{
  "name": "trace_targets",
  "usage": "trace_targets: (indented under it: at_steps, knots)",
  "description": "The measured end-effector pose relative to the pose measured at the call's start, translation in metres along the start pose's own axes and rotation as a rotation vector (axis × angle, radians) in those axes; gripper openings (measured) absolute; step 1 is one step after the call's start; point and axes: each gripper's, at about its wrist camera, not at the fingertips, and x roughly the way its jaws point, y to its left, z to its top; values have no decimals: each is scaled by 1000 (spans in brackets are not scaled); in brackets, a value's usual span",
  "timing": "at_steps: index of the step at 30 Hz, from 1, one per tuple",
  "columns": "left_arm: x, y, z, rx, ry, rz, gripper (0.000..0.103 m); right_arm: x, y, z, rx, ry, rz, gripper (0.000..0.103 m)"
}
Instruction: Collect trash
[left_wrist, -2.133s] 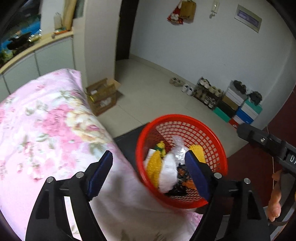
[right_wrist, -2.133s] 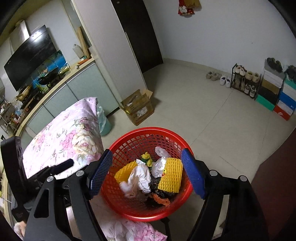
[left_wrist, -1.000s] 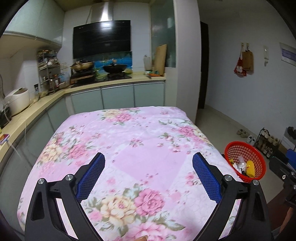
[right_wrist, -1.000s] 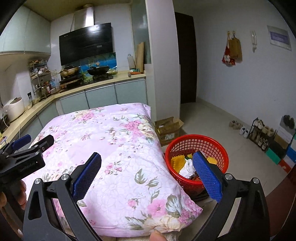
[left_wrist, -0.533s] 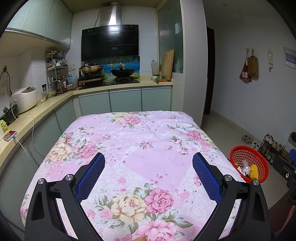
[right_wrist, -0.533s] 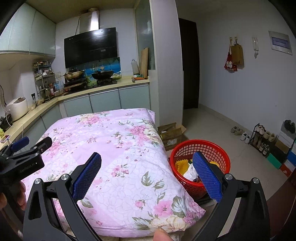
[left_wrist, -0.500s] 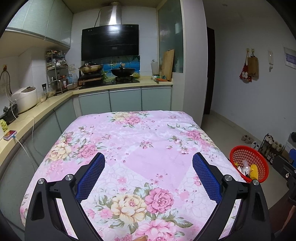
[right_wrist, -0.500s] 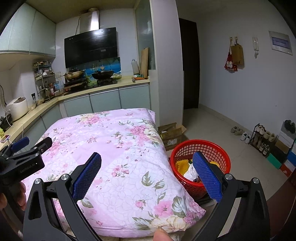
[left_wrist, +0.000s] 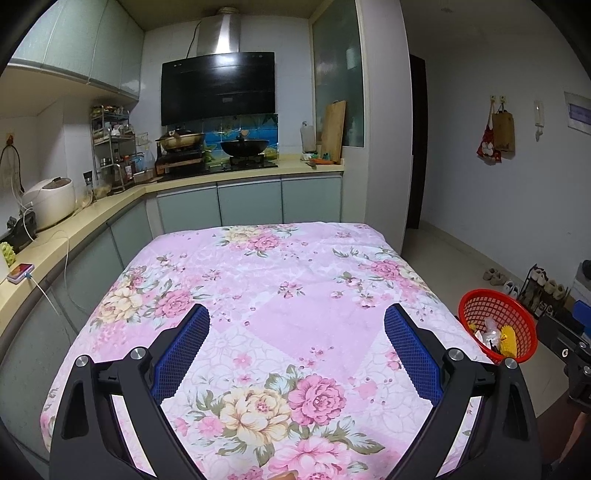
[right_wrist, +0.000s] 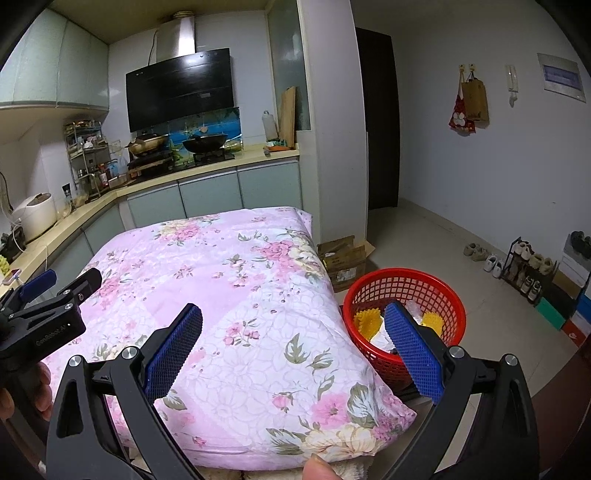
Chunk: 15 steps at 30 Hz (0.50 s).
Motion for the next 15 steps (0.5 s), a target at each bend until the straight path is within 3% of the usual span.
trace_targets:
  at_steps: [15]
  knots:
    - [-1,-22,0,46,-2,-55,92,-6,-15,-7,43,8,-94,96]
